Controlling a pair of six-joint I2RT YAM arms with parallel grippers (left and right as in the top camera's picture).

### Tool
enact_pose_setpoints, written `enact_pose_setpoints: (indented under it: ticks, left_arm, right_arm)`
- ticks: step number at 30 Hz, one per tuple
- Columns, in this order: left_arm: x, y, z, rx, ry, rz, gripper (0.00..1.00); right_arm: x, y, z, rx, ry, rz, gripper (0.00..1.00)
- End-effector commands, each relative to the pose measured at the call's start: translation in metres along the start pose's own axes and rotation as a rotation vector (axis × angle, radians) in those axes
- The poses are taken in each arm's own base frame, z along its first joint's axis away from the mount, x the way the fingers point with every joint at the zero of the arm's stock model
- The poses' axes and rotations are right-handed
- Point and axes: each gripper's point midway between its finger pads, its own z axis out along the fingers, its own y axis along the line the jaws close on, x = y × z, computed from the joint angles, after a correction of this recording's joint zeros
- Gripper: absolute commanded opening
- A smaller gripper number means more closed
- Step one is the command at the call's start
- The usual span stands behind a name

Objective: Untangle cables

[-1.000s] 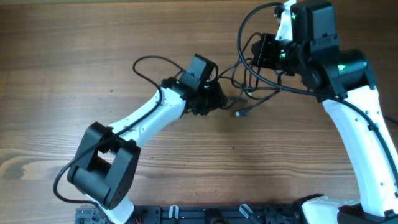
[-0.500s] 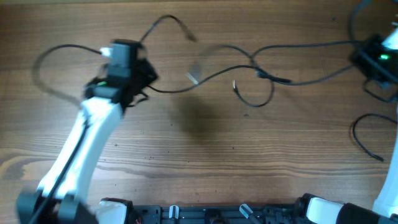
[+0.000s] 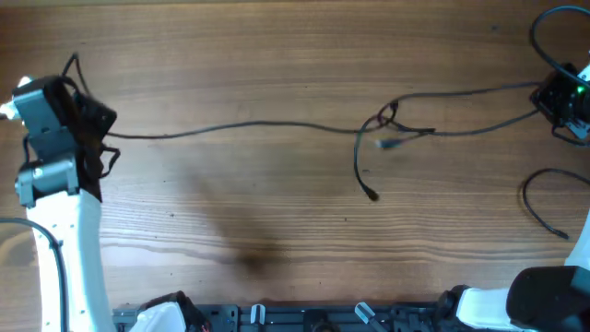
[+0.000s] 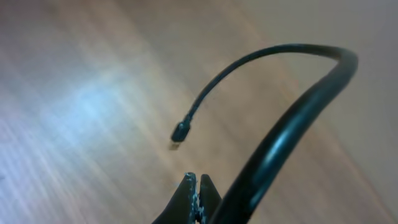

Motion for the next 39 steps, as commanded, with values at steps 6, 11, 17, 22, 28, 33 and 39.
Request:
enact_pose_setpoints:
  ticks: [6, 11, 17, 22, 28, 33, 39]
  left_arm:
    - [0.019, 0.019, 0.035, -0.115, 0.076, 0.109, 0.04]
    - [-0.018, 0.094, 0.042, -0.328, -0.027, -0.162, 0.04]
    - [-0.032, 0.134, 0.04, -0.375, -0.046, -0.282, 0.04]
    - [0.002, 0.056, 0.051, -0.028, 0.168, -0.14, 0.04]
    - [0.11, -0.075, 0.02, 0.31, 0.421, 0.22, 0.04]
    - [0.202, -0.143, -0.034, 0.485, 0.559, 0.418, 0.04]
    - [0.261, -0.178, -0.083, 0.635, 0.61, 0.571, 0.04]
  right_arm:
    - [0.019, 0.041, 0.016, -0.013, 0.042, -0.225, 0.04]
    - [-0.015, -0.031, 0.004, 0.338, -0.13, 0.076, 0.04]
    - [-0.026, -0.053, 0.035, 0.239, -0.04, 0.09, 0.04]
    - [0.005, 0.049, 0.054, -0.196, 0.096, -0.254, 0.04]
    - [0.016, 0.168, 0.021, -0.5, 0.021, -0.452, 0.04]
    - [-0.067, 0.199, -0.033, -0.579, -0.285, -0.282, 0.04]
    - [-0.177, 0.118, -0.065, -0.244, -0.734, -0.078, 0.04]
